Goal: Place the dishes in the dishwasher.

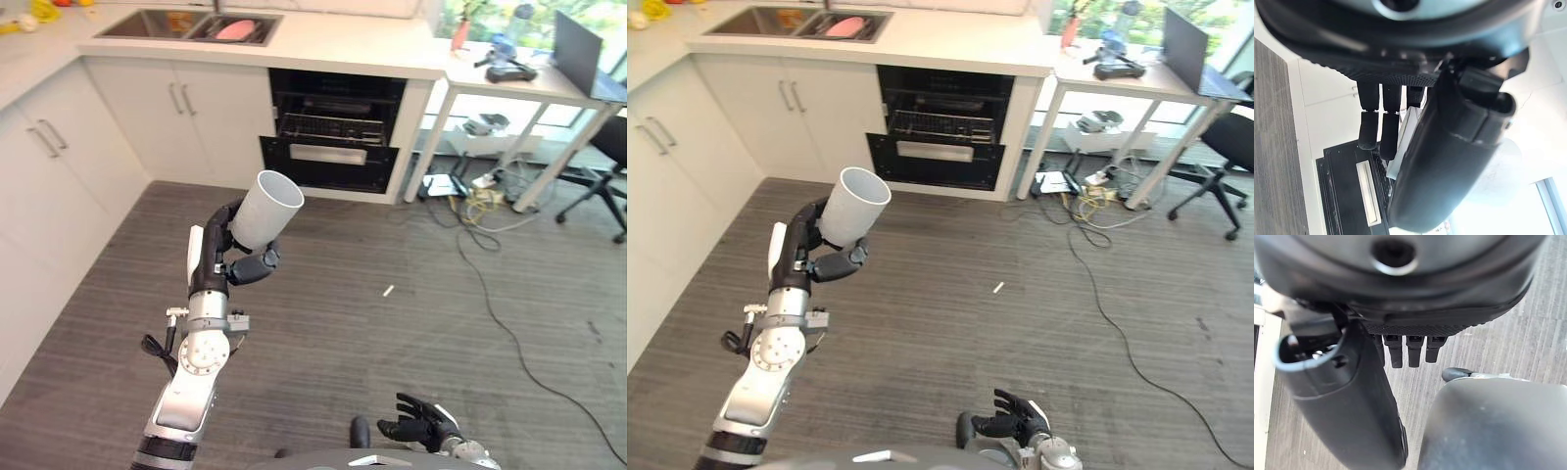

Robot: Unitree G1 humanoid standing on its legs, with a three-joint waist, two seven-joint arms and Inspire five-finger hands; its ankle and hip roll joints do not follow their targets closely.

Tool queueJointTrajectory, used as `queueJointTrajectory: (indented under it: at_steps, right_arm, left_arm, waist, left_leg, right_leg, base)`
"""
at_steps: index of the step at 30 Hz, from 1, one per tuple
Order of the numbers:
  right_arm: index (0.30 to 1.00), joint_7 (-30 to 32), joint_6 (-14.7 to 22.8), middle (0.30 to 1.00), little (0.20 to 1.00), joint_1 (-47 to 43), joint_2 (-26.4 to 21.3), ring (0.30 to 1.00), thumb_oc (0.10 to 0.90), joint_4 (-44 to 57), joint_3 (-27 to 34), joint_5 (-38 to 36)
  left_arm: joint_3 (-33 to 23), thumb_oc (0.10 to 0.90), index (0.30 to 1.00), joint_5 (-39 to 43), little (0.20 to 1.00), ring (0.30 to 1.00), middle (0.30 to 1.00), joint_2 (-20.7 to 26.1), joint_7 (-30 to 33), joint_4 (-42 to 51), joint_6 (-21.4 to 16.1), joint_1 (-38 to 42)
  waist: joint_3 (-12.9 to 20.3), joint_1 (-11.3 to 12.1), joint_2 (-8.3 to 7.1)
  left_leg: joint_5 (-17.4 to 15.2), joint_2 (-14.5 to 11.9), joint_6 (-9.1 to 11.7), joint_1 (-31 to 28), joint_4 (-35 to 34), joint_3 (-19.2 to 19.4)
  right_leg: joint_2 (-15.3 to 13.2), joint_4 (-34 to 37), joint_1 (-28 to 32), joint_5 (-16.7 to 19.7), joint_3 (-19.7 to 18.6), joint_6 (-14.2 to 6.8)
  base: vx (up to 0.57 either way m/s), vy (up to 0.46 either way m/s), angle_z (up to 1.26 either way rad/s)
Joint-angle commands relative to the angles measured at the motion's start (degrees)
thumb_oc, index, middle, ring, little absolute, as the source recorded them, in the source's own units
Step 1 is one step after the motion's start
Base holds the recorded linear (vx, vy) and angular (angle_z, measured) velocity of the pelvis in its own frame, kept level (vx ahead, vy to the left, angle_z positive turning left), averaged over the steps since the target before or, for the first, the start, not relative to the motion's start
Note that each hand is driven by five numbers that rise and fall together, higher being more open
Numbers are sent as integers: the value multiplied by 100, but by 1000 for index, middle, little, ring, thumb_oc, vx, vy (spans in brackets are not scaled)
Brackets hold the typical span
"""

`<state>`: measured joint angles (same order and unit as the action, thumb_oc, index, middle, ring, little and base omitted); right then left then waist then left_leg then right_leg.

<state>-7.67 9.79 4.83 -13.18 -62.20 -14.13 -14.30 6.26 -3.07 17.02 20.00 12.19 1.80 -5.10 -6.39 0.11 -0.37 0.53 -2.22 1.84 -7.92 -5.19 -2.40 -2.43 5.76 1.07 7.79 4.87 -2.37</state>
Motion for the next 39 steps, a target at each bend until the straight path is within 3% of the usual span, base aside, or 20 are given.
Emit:
queueJointTrajectory:
  at_steps: [1,4,6,7,8,10,11,15,16,19,23,24,25,26,28,29,31,32,35,39]
  right_arm:
    - [900,-81,208,900,900,-75,134,900,800,-38,-121,198]
    - [900,-68,230,900,900,-57,102,900,800,-54,-156,243]
    - [900,-58,229,900,900,-56,18,900,800,-101,-125,242]
    - [900,-58,229,900,900,-56,18,900,800,-101,-125,242]
    - [900,-55,224,900,900,-42,-4,900,800,-113,78,79]
    - [900,-11,186,900,900,-97,34,900,800,-215,252,-27]
    - [900,38,173,900,900,-68,77,900,800,-281,334,-43]
    - [900,8,121,900,900,-18,79,900,800,-482,399,83]
    - [900,-39,60,900,900,19,74,900,800,-614,349,245]
    - [900,-16,0,900,900,179,146,900,800,-768,353,468]
    - [900,-26,11,900,900,207,248,900,800,-752,476,365]
    - [900,-6,-4,900,900,194,343,900,800,-716,534,228]
    - [900,-4,-5,900,900,190,348,900,800,-716,536,228]
    - [900,27,10,900,900,180,395,900,800,-543,625,100]
    - [900,92,65,900,900,68,365,900,800,-345,745,-34]
    - [900,164,89,900,900,1,362,900,800,-277,765,-44]
    - [900,391,264,900,900,-106,337,900,800,-132,849,-115]
    - [900,503,327,900,900,-153,307,900,800,-87,921,-134]
    - [900,701,368,900,900,-144,287,900,800,-88,980,-147]
    - [900,1040,400,900,900,58,291,900,800,-184,1033,58]
  left_arm:
    - [-261,400,300,-317,300,300,300,104,359,656,-890,542]
    - [-295,400,300,-317,300,300,300,85,346,679,-922,455]
    - [-488,400,300,-195,300,300,300,14,343,778,-989,118]
    - [-488,400,300,-195,300,300,300,14,343,778,-989,118]
    - [-538,400,300,-83,300,300,300,-29,329,770,-1067,-98]
    - [-527,400,300,-132,300,300,300,-8,281,746,-1071,-137]
    - [-537,400,300,-186,300,300,300,-40,282,712,-1061,-232]
    - [-614,400,300,-290,300,300,300,-115,335,629,-1098,-443]
    - [-671,400,300,-270,300,300,300,-173,358,597,-1094,-508]
    - [-877,400,300,-229,300,300,300,-178,414,679,-1094,-594]
    - [-842,400,300,-214,300,300,300,-39,444,582,-1072,-412]
    - [-855,400,300,-269,300,300,300,155,454,585,-1016,-298]
    - [-854,400,300,-268,300,300,300,160,454,584,-1016,-293]
    - [-730,400,300,-265,300,300,300,357,351,641,-964,-126]
    - [-655,400,300,-275,300,300,300,468,291,655,-960,-80]
    - [-599,400,300,-264,300,300,300,460,257,605,-913,-32]
    - [-418,400,300,-269,300,300,300,475,209,517,-953,65]
    - [-361,400,300,-264,300,300,300,472,190,501,-947,106]
    - [-316,400,300,-220,300,300,300,448,117,496,-968,98]
    - [-195,400,300,-85,300,300,300,321,-95,336,-953,162]
  waist:
    - [-21,255,13]
    - [-41,260,34]
    - [-281,398,25]
    - [-281,398,25]
    - [-404,381,65]
    - [-444,364,51]
    - [-411,449,18]
    - [-348,681,-103]
    - [-301,770,-169]
    - [-105,943,-258]
    - [18,941,-511]
    - [56,878,-684]
    - [74,908,-682]
    - [40,695,-719]
    - [-99,425,-534]
    - [-173,345,-371]
    - [-254,-7,-191]
    - [-312,-175,-124]
    - [-326,-338,-122]
    - [-205,-717,-192]
  left_leg:
    - [-5,163,265,669,19,-95]
    - [36,185,257,683,41,-238]
    - [-128,392,402,1250,1187,-199]
    - [-128,392,402,1250,1187,-199]
    - [263,106,668,1653,1624,610]
    - [364,-358,591,1883,1356,1533]
    - [414,-386,505,1961,1111,1649]
    - [641,-673,517,2356,188,1652]
    - [787,-1036,670,2589,55,1563]
    - [1282,-1277,840,2407,74,1458]
    - [1316,-1080,695,2265,66,1553]
    - [1143,-856,511,2002,36,1518]
    - [1162,-871,501,2015,21,1548]
    - [941,-665,301,1765,19,1537]
    - [698,-596,162,1450,19,1440]
    - [629,-616,114,1359,19,1390]
    - [448,-507,93,1157,19,1182]
    - [360,-438,106,1015,19,1119]
    - [205,-309,152,803,19,1125]
    - [-366,-101,202,188,19,1018]
  right_leg:
    - [-189,-76,97,-725,290,-326]
    - [-206,-76,153,-755,425,-317]
    - [-381,-76,239,-777,647,-273]
    - [-381,-76,239,-777,647,-273]
    - [-406,-76,430,-957,903,-229]
    - [-427,-76,567,-1108,1192,-254]
    - [-446,-76,678,-1152,1232,-296]
    - [-525,-76,1001,-1315,1354,-478]
    - [-616,-76,1179,-1360,1338,-578]
    - [-704,-76,1651,-1427,1091,-786]
    - [-972,-390,1632,-1132,1030,-902]
    - [-1211,-1068,1346,-661,911,-949]
    - [-1207,-1064,1303,-636,874,-951]
    - [-1318,-2141,847,180,549,-1038]
    - [-1209,-3200,245,479,281,-1008]
    - [-1061,-3488,-72,410,166,-978]
    - [-247,-3794,-767,-301,-129,-849]
    - [57,-3649,-1119,-612,-80,-788]
    - [44,-2713,-1163,-744,243,-685]
    - [20,-297,-1546,-159,365,-668]
  base:
    - [24,-131,95]
    - [44,-81,129]
    - [2,-76,102]
    - [26,-41,136]
    - [38,-32,156]
    - [132,-14,127]
    - [276,64,102]
    - [316,138,49]
    - [390,257,-11]
    - [422,312,-23]
    - [281,229,-46]
    - [152,136,-39]
    - [295,335,-26]
    - [214,328,-3]
    - [300,424,20]
    - [323,385,54]
    - [381,349,36]
    - [426,248,17]
    - [285,59,29]
    - [543,-1,42]
